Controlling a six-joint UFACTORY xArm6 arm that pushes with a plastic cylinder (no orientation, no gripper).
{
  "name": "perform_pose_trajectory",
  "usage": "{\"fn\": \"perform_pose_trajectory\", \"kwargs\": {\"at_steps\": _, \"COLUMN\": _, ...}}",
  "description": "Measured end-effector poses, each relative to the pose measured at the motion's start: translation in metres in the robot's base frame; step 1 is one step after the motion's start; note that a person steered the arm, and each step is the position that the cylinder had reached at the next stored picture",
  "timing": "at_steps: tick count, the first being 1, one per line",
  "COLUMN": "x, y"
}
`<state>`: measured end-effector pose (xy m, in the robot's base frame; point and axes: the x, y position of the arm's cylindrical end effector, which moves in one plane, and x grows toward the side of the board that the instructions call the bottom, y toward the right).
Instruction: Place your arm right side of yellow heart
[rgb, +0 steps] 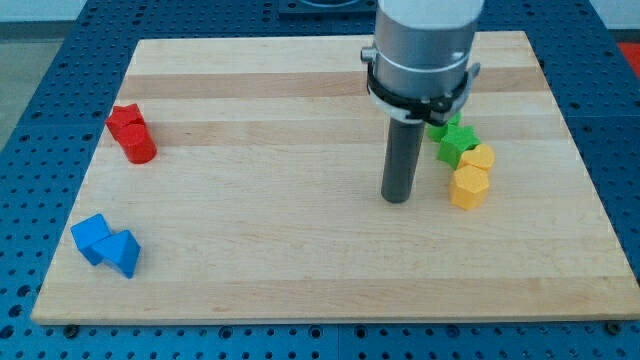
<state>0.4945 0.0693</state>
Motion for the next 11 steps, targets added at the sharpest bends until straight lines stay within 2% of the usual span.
{"fn": "perform_pose_trajectory", "kwargs": {"at_steps": 1, "x": 0.016, "y": 0.0}}
{"fn": "perform_pose_trajectory", "kwargs": {"at_steps": 2, "x": 0.062, "y": 0.04}}
{"fn": "perform_pose_trajectory", "kwargs": {"at_steps": 3, "x": 0.055, "y": 0.115}}
{"fn": "perform_pose_trajectory", "kwargs": {"at_steps": 4, "x": 0.018, "y": 0.172}}
{"fn": "perform_pose_trajectory", "kwargs": {"at_steps": 5, "x": -0.019, "y": 0.175}}
{"fn": "perform_pose_trajectory", "kwargs": {"at_steps": 7, "x": -0.024, "y": 0.147}}
{"fn": "perform_pose_trajectory", "kwargs": {"at_steps": 9, "x": -0.045, "y": 0.157}}
{"fn": "perform_pose_trajectory", "kwargs": {"at_steps": 11, "x": -0.035, "y": 0.113}}
